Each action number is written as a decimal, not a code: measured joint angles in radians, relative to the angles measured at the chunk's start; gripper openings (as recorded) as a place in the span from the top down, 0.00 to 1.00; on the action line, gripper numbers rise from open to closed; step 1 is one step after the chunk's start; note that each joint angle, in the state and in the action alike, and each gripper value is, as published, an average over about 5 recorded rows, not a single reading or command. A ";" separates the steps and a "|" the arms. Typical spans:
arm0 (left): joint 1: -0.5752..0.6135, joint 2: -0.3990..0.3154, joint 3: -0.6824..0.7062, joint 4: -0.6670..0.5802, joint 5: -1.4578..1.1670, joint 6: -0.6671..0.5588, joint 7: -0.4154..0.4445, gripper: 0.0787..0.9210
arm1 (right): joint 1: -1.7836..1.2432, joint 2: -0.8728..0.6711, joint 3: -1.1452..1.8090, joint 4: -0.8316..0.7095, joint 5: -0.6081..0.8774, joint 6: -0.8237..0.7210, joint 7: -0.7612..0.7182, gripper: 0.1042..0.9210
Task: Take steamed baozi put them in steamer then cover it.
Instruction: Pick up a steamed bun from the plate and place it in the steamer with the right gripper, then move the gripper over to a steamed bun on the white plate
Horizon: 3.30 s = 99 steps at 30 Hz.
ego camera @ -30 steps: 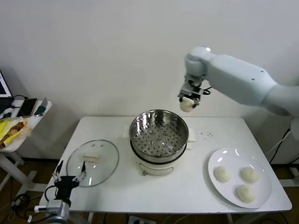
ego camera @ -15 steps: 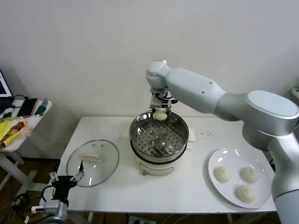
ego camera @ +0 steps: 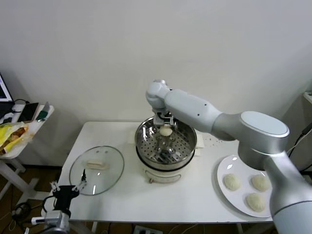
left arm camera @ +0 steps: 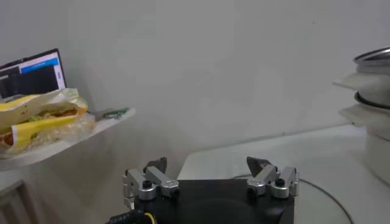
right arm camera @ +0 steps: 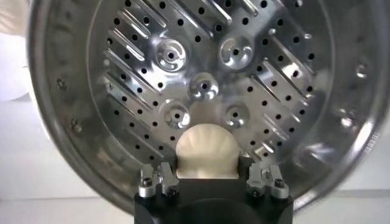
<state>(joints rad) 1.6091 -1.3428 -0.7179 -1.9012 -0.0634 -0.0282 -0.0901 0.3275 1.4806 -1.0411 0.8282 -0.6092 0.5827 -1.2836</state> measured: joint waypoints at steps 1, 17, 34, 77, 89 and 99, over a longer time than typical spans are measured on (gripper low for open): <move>0.000 0.000 -0.001 0.001 0.000 -0.001 0.000 0.12 | -0.005 0.001 0.003 -0.002 -0.005 0.001 0.002 0.24; 0.023 -0.004 -0.004 0.000 -0.002 -0.009 -0.002 0.12 | 0.040 -0.037 0.014 0.053 0.037 0.002 -0.033 0.12; 0.029 -0.012 0.007 -0.035 -0.019 -0.001 0.005 0.12 | 0.412 -0.424 -0.305 0.342 0.674 -0.425 0.085 0.12; 0.070 -0.009 -0.017 -0.037 -0.011 -0.024 0.007 0.12 | -0.236 -0.977 -0.029 0.556 0.800 -1.076 0.258 0.12; 0.067 -0.004 -0.022 -0.030 -0.007 -0.025 0.007 0.12 | -0.295 -0.917 0.004 0.509 0.773 -1.075 0.262 0.12; 0.064 0.002 -0.023 -0.030 -0.005 -0.024 0.006 0.12 | -0.303 -0.912 0.014 0.493 0.759 -1.064 0.256 0.32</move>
<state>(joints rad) 1.6730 -1.3410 -0.7410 -1.9311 -0.0685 -0.0523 -0.0840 0.0242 0.5687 -1.0275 1.3213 0.1495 -0.4816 -1.0275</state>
